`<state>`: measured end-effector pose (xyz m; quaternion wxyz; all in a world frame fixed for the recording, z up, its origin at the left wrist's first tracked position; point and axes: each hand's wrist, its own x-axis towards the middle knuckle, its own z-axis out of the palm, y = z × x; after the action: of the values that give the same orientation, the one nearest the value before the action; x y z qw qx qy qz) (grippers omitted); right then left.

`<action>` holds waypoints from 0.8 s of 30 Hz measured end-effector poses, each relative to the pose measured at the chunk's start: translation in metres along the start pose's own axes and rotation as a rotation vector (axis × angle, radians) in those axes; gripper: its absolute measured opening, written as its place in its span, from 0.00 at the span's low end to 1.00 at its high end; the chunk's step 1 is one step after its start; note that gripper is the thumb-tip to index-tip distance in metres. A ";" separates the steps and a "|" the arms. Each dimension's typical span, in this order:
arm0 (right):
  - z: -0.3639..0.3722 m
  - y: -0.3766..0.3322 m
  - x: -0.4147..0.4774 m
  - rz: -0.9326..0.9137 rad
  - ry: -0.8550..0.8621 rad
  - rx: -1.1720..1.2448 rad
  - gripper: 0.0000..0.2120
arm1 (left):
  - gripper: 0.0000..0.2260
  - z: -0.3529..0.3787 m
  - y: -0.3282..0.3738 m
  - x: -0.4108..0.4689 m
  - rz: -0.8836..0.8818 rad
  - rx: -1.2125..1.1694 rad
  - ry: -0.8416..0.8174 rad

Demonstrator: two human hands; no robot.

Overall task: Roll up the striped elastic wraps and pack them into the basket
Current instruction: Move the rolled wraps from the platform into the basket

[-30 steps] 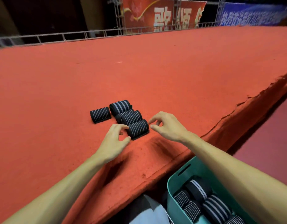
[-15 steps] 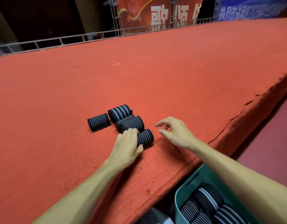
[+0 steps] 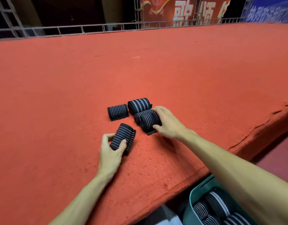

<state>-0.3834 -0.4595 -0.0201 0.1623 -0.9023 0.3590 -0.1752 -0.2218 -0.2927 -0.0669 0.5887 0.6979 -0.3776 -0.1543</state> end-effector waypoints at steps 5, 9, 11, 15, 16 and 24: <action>0.008 0.005 0.010 0.010 -0.091 -0.230 0.25 | 0.11 -0.001 -0.002 0.004 -0.007 0.030 0.018; 0.008 0.007 0.008 -0.013 -0.045 -0.286 0.21 | 0.11 -0.001 0.001 0.002 0.018 0.086 -0.016; 0.004 0.009 0.010 -0.023 -0.059 -0.249 0.20 | 0.10 -0.001 0.001 0.002 0.013 0.082 -0.016; -0.005 0.014 0.014 -0.072 -0.078 -0.196 0.17 | 0.11 0.000 0.000 0.003 0.004 0.084 -0.019; -0.007 0.015 0.015 -0.086 -0.081 -0.190 0.16 | 0.11 0.000 0.000 0.003 0.003 0.086 -0.024; 0.004 0.010 0.020 -0.081 -0.236 -0.195 0.19 | 0.11 0.000 0.001 0.000 -0.009 0.094 -0.035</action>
<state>-0.3743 -0.4799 -0.0239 0.1079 -0.9418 0.3159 -0.0387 -0.2221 -0.2933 -0.0660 0.5477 0.7237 -0.3917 -0.1512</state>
